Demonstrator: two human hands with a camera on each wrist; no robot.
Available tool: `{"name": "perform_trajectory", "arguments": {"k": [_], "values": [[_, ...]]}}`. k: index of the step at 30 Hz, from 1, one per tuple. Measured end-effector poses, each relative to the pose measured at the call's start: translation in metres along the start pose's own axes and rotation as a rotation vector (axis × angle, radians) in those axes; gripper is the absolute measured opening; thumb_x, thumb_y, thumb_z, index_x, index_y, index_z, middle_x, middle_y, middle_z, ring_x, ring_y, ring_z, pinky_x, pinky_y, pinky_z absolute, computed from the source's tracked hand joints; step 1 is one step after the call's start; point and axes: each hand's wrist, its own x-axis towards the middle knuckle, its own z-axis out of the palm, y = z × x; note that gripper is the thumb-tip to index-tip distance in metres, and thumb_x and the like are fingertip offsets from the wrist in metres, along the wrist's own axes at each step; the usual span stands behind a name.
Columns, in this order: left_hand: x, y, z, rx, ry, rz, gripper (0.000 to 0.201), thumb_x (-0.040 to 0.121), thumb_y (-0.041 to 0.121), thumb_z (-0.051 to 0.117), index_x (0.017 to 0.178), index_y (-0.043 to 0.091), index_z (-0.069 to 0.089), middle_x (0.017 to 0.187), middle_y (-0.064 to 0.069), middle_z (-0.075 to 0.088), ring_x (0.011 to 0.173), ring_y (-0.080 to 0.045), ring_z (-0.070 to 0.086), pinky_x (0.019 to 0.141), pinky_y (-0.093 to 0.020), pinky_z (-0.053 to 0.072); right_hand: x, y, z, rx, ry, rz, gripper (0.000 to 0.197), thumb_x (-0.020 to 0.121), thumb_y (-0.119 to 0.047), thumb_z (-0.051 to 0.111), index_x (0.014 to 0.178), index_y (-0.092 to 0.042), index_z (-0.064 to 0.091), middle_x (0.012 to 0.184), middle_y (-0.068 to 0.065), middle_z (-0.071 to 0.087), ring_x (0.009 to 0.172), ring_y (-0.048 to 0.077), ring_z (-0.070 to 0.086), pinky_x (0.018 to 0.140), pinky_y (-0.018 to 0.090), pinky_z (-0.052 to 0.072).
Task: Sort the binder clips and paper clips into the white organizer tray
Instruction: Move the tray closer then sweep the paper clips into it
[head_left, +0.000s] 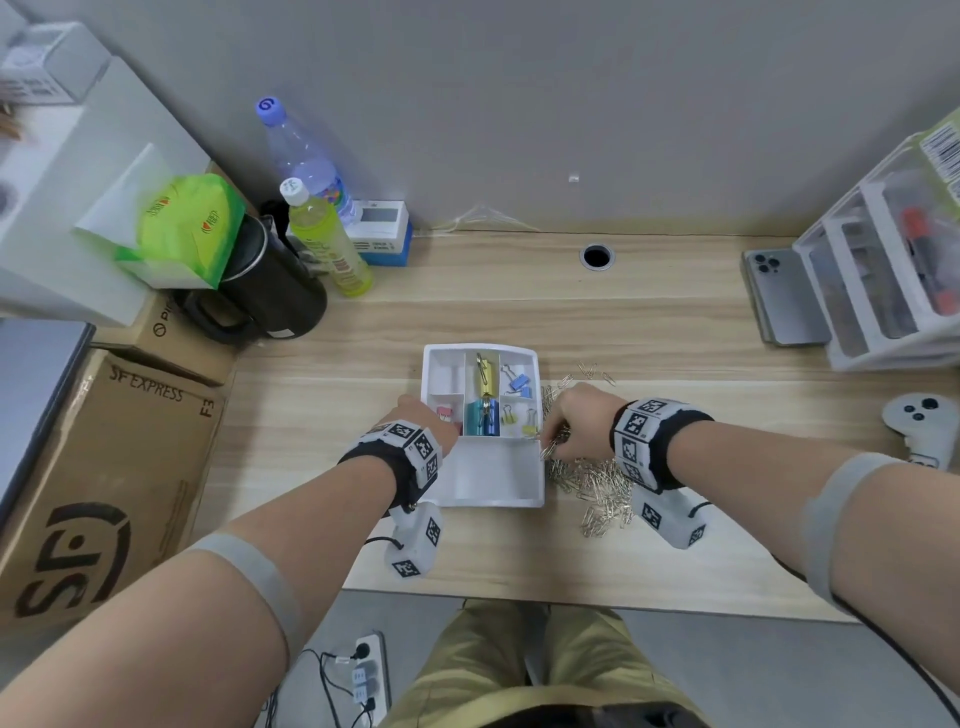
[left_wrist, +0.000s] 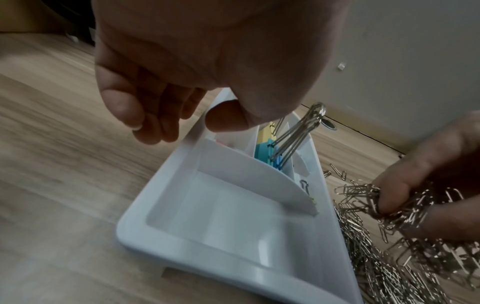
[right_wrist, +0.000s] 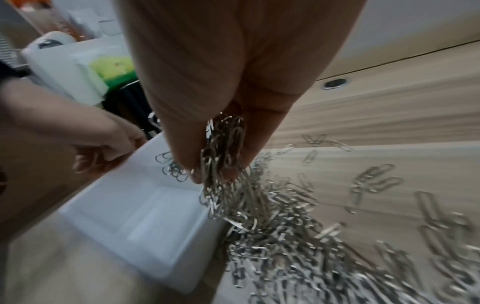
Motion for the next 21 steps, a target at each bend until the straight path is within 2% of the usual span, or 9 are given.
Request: {"name": "perform_trajectory", "arguments": {"k": [3,7,10,13,15,18,21], "values": [[0.001,-0.001,-0.002,0.031,-0.008,0.023,0.058,0.087,0.028,0.052,0.136,0.006,0.030,0.085,-0.005,0.056,0.070,-0.019,0.057,0.057,-0.030,0.046,0.012,-0.025,0.010,-0.024,-0.057,-0.061,0.018,0.081,-0.013,0.072,0.096,-0.020,0.078,0.093,-0.008,0.074,0.079,0.005,0.065,0.075,0.016,0.052],[0.001,-0.009,-0.001,0.083,-0.030,0.104,0.052,0.090,0.025,0.048,0.136,0.004,0.033,0.091,-0.005,0.055,0.073,-0.019,0.057,0.063,-0.031,0.048,0.032,-0.050,0.029,-0.083,-0.106,-0.136,0.025,0.081,-0.010,0.065,0.100,-0.019,0.078,0.096,-0.004,0.075,0.086,0.014,0.067,0.082,0.025,0.054],[0.002,-0.015,0.000,0.095,-0.054,0.149,0.050,0.089,0.020,0.045,0.136,0.006,0.033,0.088,-0.004,0.055,0.071,-0.018,0.056,0.058,-0.030,0.044,0.048,-0.059,0.044,-0.133,-0.125,-0.171,0.027,0.082,-0.006,0.062,0.100,-0.016,0.078,0.095,0.000,0.075,0.087,0.020,0.067,0.085,0.030,0.054],[0.003,-0.021,0.001,0.072,-0.062,0.156,0.052,0.088,0.021,0.046,0.136,0.007,0.032,0.085,-0.003,0.054,0.071,-0.018,0.058,0.056,-0.029,0.045,0.051,-0.058,0.055,-0.155,-0.141,-0.171,0.021,0.086,-0.008,0.063,0.100,-0.014,0.077,0.096,0.002,0.075,0.087,0.022,0.067,0.086,0.032,0.055],[0.005,-0.024,0.001,0.064,-0.044,0.173,0.052,0.087,0.023,0.047,0.134,0.008,0.033,0.085,-0.003,0.055,0.072,-0.019,0.059,0.056,-0.029,0.046,0.048,-0.054,0.056,-0.130,-0.156,-0.183,0.019,0.085,-0.013,0.067,0.101,-0.014,0.077,0.095,0.001,0.075,0.085,0.020,0.068,0.085,0.031,0.055],[0.007,-0.023,-0.001,0.097,-0.022,0.231,0.048,0.087,0.026,0.048,0.129,0.009,0.036,0.089,-0.004,0.058,0.074,-0.020,0.062,0.057,-0.030,0.049,0.041,-0.046,0.051,-0.092,-0.144,-0.219,0.021,0.084,-0.011,0.064,0.099,-0.017,0.078,0.093,-0.005,0.075,0.078,0.013,0.065,0.079,0.024,0.052],[0.008,-0.021,-0.003,0.134,-0.030,0.240,0.043,0.089,0.025,0.050,0.127,0.009,0.038,0.091,-0.004,0.058,0.075,-0.020,0.062,0.058,-0.029,0.049,0.035,-0.038,0.041,-0.068,-0.092,-0.204,0.025,0.085,-0.012,0.059,0.100,-0.021,0.078,0.098,-0.009,0.075,0.081,0.008,0.066,0.082,0.024,0.054]]}}
